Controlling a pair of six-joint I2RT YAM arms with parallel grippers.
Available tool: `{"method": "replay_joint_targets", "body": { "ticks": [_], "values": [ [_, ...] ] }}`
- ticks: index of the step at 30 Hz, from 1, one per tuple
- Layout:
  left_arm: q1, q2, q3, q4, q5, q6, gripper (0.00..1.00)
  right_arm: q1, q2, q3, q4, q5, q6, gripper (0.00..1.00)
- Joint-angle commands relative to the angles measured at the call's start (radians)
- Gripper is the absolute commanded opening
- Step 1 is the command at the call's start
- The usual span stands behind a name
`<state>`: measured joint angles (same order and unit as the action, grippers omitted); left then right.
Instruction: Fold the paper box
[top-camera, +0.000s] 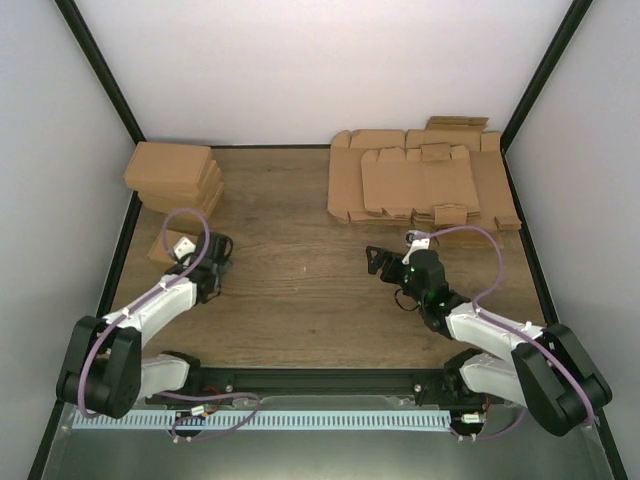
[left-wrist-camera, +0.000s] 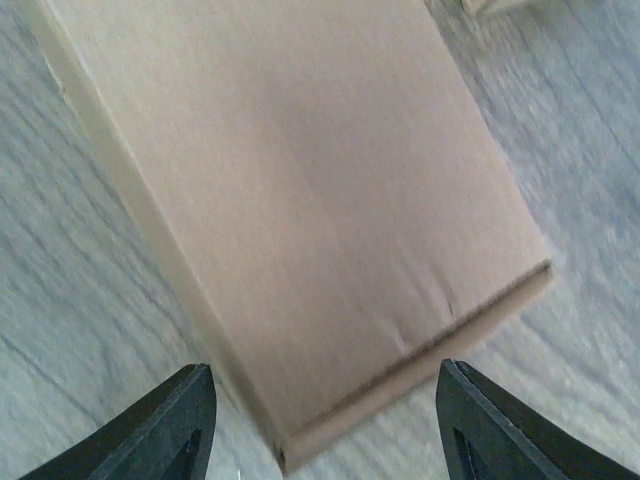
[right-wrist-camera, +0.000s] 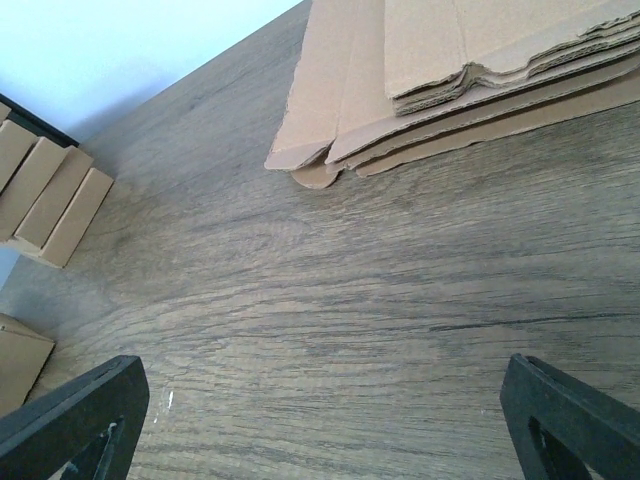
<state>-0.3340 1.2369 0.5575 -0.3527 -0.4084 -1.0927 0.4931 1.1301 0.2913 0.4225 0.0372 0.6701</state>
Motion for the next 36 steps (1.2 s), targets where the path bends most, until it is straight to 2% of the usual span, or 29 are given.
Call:
{"method": "replay_joint_targets", "body": {
  "ticks": [1,4,8,12,16,21,26,36],
  "values": [
    [0.124,0.012,-0.010,0.113,0.115,0.194,0.64,-0.007,-0.015,0.005,0.031,0.004,-0.001,1.00],
    [0.185,0.057,0.022,0.116,0.150,0.242,0.68,-0.007,-0.025,0.002,0.027,0.011,-0.004,1.00],
    [0.240,0.084,0.041,0.138,0.157,0.295,0.82,-0.007,-0.035,-0.003,0.024,0.014,-0.004,1.00],
    [0.295,0.139,0.062,0.171,0.206,0.346,0.85,-0.007,-0.035,-0.007,0.030,0.010,-0.001,1.00],
    [0.331,0.178,0.089,0.212,0.221,0.381,0.82,-0.007,-0.031,-0.007,0.032,0.000,0.002,1.00],
    [0.358,0.210,0.120,0.253,0.218,0.487,0.71,-0.007,-0.030,-0.009,0.035,-0.003,0.003,1.00],
    [0.395,0.250,0.122,0.321,0.286,0.564,0.67,-0.007,-0.033,-0.008,0.033,-0.001,0.003,1.00],
    [0.430,0.353,0.164,0.349,0.285,0.486,0.66,-0.007,-0.029,-0.008,0.036,-0.002,0.001,1.00]
  ]
}}
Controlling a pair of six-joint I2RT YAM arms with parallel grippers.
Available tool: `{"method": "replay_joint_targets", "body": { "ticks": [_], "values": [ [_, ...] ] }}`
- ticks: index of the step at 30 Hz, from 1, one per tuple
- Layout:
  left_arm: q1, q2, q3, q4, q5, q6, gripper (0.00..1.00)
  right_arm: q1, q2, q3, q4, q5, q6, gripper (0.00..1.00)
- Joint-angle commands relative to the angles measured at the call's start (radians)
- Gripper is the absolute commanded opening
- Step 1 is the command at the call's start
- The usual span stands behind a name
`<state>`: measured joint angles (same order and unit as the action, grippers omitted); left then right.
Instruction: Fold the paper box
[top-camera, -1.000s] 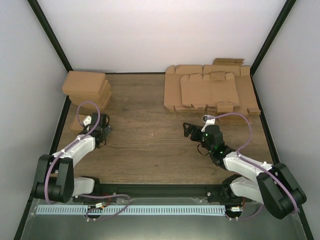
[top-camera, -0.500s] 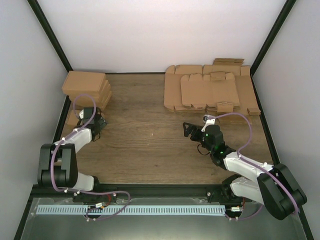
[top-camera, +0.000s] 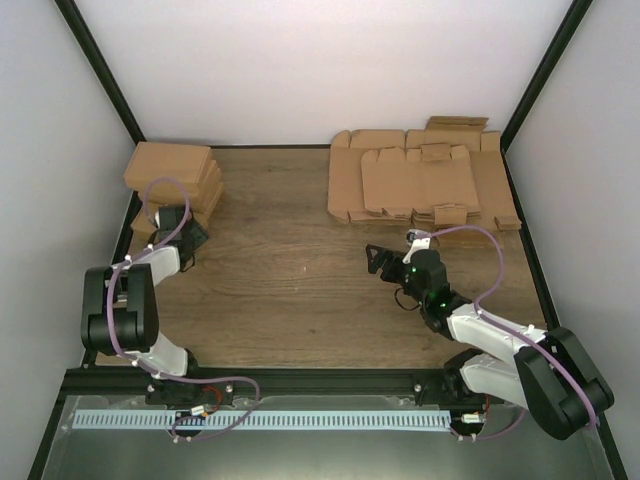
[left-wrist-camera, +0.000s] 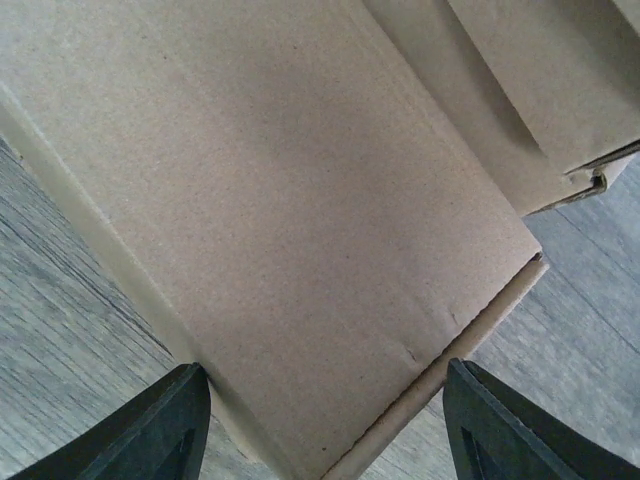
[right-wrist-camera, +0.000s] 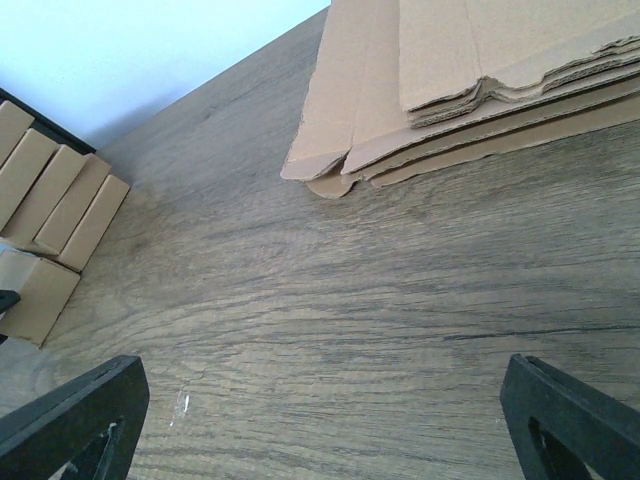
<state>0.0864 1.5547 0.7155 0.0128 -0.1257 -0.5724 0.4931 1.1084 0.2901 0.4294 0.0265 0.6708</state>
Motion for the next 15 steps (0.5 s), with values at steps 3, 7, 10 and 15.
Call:
{"method": "replay_joint_targets", "body": {
  "ticks": [3,7,10,15],
  "values": [
    [0.015,0.044,0.006,-0.010,-0.007,-0.066,0.64,-0.007,-0.012,-0.008,0.027,0.010,0.000,1.00],
    [0.021,0.039,0.009,-0.014,-0.025,-0.091,0.60,-0.007,-0.012,-0.009,0.028,0.010,-0.001,1.00],
    [0.021,0.019,-0.007,0.006,-0.031,-0.097,0.60,-0.007,-0.011,-0.008,0.031,0.010,-0.001,1.00],
    [0.022,0.077,0.030,0.026,0.028,-0.098,0.60,-0.007,-0.006,-0.008,0.032,0.007,-0.003,1.00]
  ]
}}
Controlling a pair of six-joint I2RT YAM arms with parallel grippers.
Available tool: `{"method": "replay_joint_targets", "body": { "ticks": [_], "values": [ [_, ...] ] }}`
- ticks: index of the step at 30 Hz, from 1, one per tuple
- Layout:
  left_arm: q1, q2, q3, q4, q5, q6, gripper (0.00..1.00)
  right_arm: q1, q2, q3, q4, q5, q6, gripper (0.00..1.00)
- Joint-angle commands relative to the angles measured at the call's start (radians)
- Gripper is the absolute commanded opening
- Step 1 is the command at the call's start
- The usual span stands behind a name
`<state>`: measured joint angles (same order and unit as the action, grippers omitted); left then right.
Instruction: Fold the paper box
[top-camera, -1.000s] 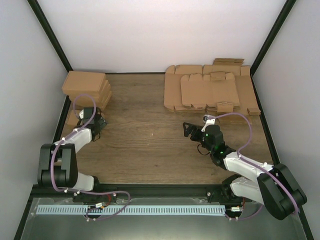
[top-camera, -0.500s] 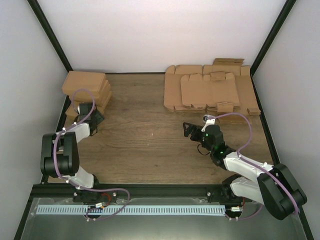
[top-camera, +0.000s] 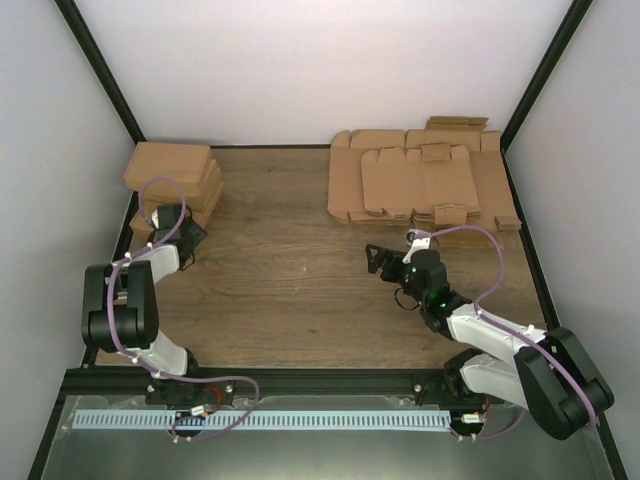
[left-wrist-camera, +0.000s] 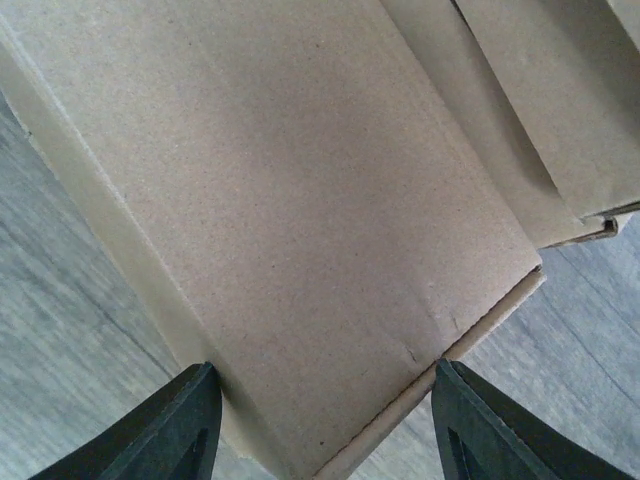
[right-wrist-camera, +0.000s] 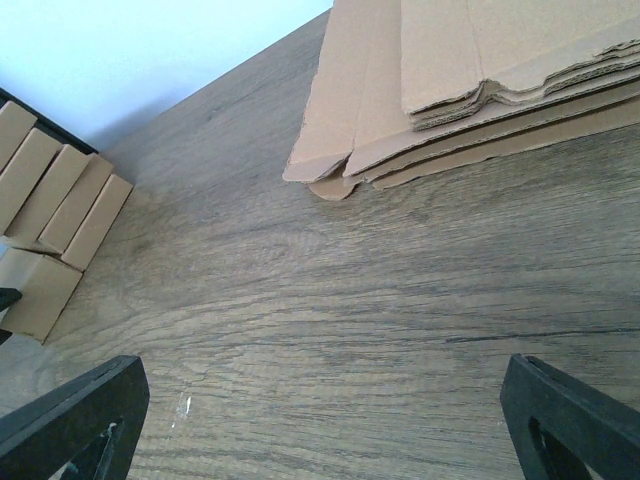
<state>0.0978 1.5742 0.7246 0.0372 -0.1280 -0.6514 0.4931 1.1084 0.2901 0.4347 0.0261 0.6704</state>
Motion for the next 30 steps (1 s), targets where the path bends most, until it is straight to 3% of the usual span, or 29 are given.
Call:
{"method": "replay_joint_targets", "body": {
  "ticks": [1,22,30],
  "values": [
    [0.011,0.065,0.024,0.010,0.036,-0.026,0.60,-0.007,-0.006,-0.008,0.026,0.008,-0.002,1.00],
    [-0.009,0.108,0.024,0.123,0.142,-0.094,0.61,-0.007,0.000,-0.002,0.022,0.020,-0.011,1.00],
    [-0.009,0.123,0.038,0.132,0.152,-0.089,0.71,-0.007,0.004,0.001,0.018,0.023,-0.012,1.00]
  ]
}}
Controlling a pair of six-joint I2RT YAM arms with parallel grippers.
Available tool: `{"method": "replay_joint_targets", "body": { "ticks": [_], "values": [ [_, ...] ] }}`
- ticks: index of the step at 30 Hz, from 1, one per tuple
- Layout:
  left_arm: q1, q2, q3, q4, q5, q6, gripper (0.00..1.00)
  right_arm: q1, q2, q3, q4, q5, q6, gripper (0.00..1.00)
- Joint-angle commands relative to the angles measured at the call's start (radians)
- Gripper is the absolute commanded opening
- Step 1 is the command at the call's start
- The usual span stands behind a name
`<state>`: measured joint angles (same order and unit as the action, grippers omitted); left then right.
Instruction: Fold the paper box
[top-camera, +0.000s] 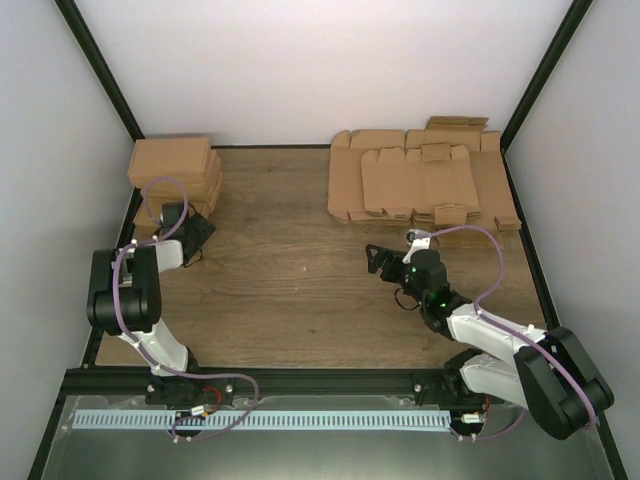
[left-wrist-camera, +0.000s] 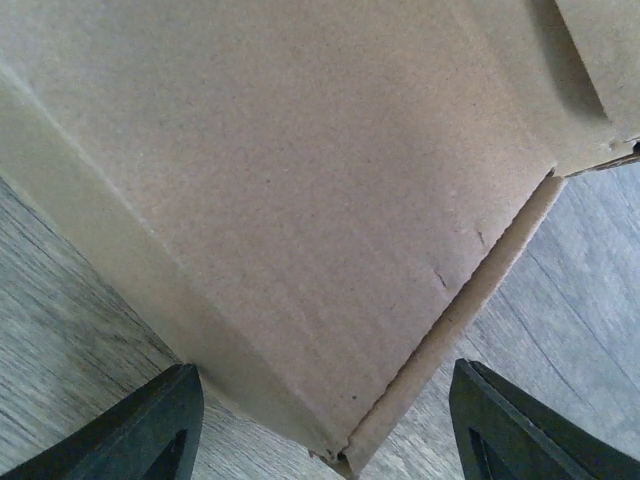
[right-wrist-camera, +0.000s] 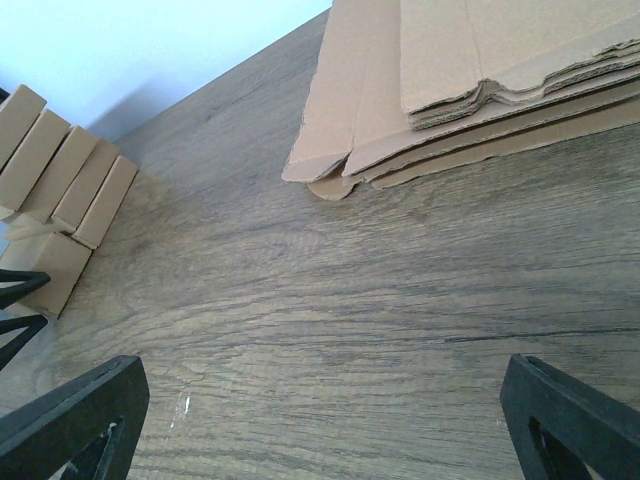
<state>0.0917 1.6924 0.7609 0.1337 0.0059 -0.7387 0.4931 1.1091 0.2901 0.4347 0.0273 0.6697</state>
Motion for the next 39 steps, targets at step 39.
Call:
{"method": "replay_joint_targets", "body": {
  "ticks": [39],
  "values": [
    [-0.268,-0.995,-0.563,0.294,-0.299,0.572,1.00,-0.007,-0.325,-0.025,0.127,0.117,-0.469,1.00]
  ]
}}
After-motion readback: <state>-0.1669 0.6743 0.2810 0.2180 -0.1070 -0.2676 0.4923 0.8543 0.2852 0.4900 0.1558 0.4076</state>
